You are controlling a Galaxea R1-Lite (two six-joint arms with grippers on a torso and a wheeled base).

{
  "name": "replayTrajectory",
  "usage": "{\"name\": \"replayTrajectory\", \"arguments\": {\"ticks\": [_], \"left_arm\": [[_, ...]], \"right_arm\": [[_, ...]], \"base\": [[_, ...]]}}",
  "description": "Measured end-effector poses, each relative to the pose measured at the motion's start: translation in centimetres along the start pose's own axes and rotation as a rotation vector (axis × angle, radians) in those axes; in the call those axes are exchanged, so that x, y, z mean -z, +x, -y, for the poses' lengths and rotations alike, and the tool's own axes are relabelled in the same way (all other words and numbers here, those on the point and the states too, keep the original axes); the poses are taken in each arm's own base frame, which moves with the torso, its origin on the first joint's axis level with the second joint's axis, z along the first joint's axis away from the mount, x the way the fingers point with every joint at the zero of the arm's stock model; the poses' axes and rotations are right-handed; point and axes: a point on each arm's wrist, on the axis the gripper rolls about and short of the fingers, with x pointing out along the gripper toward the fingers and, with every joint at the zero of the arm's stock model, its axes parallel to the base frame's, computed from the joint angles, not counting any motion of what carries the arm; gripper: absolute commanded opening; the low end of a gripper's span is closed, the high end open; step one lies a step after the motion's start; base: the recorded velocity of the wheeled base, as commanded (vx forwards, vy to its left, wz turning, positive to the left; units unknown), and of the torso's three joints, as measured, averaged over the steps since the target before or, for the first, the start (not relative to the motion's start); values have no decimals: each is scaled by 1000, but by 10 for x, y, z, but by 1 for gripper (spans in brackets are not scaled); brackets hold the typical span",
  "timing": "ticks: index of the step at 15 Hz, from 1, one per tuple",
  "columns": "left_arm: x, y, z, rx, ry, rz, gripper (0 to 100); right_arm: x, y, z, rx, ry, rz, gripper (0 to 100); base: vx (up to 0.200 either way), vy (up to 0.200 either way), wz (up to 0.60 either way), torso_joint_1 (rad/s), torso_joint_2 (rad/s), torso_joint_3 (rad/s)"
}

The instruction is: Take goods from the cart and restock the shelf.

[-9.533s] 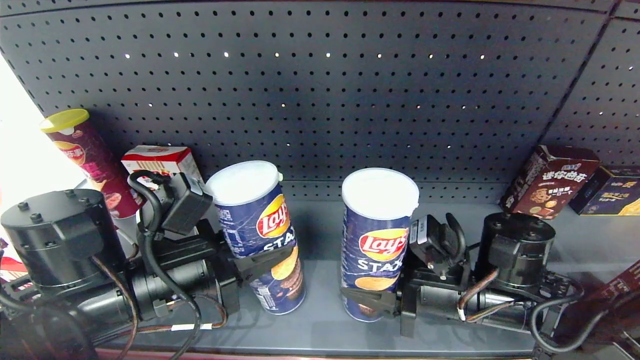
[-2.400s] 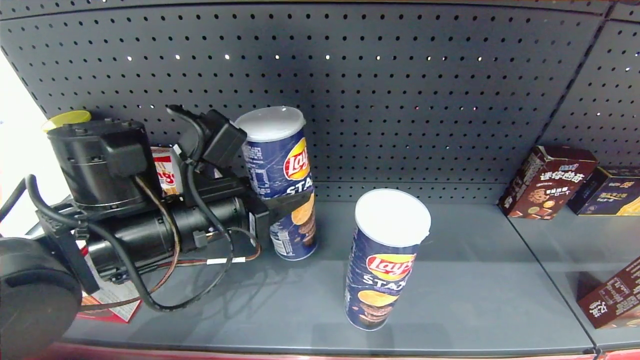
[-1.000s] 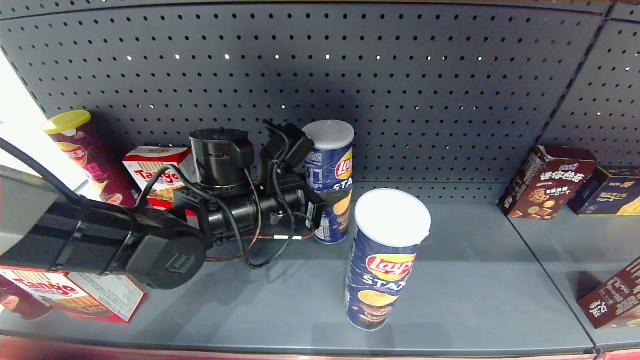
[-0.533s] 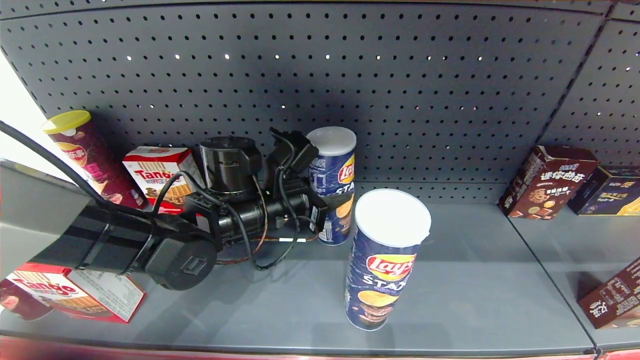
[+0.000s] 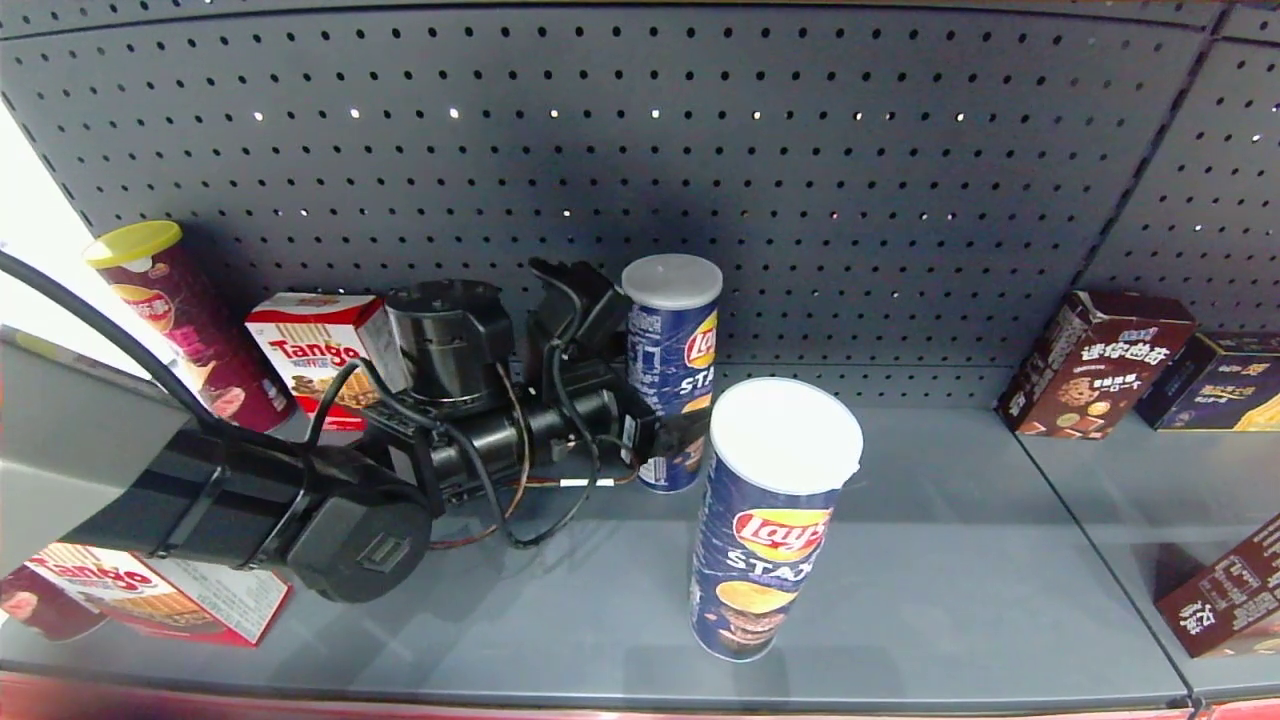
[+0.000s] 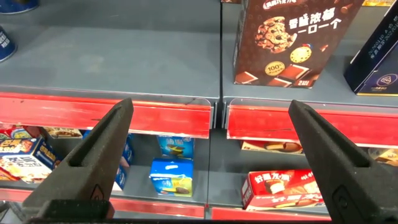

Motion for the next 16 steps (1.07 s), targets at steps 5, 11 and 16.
{"name": "replayTrajectory", "arguments": {"ticks": [5,11,16], "left_arm": [[1,-18,3,-215,-1,-45,100],[2,-38,10,-215,85,-66,100],[7,-52,22,-197,87,-91,100]], "right_arm": [[0,0,0,0,0,0,100],[0,0,0,0,0,0,100],[0,0,0,-1,0,0,100]], "base": [[0,0,0,0,0,0],[0,0,0,0,0,0],[0,0,0,0,0,0]]}}
